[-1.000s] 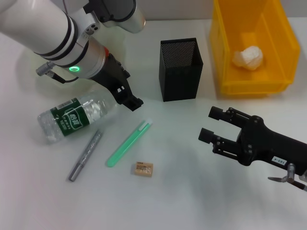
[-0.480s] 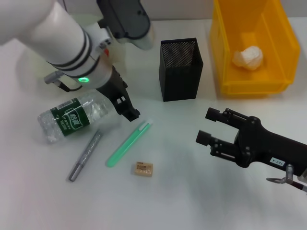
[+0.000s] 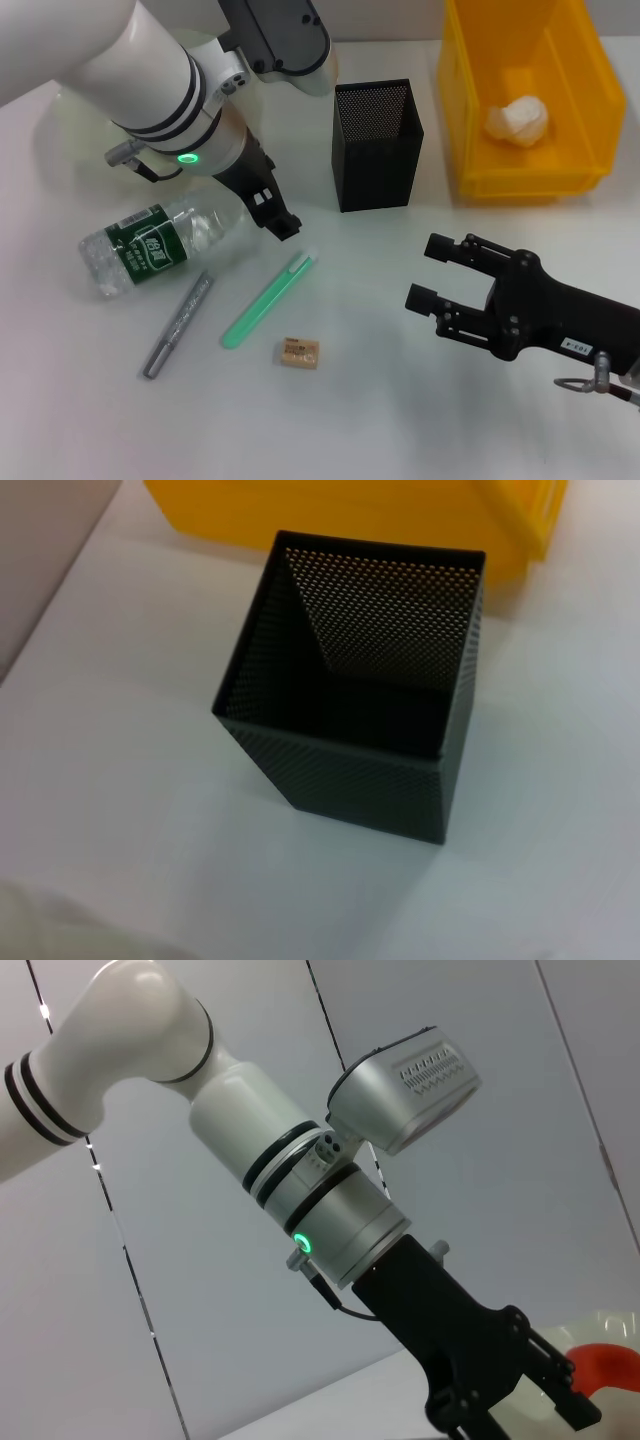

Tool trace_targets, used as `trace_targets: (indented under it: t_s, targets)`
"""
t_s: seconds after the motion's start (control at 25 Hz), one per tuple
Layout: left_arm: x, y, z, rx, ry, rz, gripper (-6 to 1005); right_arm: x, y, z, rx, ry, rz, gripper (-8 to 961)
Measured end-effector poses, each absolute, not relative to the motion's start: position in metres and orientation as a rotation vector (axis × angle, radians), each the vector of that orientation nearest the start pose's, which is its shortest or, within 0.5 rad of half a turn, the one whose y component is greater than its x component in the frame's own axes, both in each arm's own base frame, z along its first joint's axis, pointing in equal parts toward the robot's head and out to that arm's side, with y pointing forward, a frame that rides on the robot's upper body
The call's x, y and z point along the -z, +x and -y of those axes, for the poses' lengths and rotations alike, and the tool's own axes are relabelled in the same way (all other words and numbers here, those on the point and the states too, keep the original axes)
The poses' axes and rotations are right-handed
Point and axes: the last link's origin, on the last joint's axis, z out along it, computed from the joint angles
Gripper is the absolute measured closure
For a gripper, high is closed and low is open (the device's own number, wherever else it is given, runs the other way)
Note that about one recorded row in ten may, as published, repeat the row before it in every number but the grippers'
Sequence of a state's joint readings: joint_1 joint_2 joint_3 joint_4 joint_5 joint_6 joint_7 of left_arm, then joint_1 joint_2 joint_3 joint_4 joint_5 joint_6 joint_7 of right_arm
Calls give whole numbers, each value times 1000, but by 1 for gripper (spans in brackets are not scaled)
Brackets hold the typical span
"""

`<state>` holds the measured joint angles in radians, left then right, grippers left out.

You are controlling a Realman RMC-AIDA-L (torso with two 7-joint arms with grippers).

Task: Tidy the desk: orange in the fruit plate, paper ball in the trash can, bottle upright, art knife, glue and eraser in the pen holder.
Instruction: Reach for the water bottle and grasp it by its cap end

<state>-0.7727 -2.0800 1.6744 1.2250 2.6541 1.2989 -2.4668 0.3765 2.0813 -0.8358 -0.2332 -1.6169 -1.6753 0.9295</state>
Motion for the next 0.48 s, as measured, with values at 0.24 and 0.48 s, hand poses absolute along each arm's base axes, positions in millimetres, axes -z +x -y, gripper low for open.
trace_targets:
  t_s: [0.24,0.48]
  targets:
    - [57,-137,-388,-637,-2627,314,203,49,282,-243,-1168,-2560,-616,215]
    - [58,-140,-393,-646,-2610,312,203,49,282,-242,-1167,-2559,-618,215]
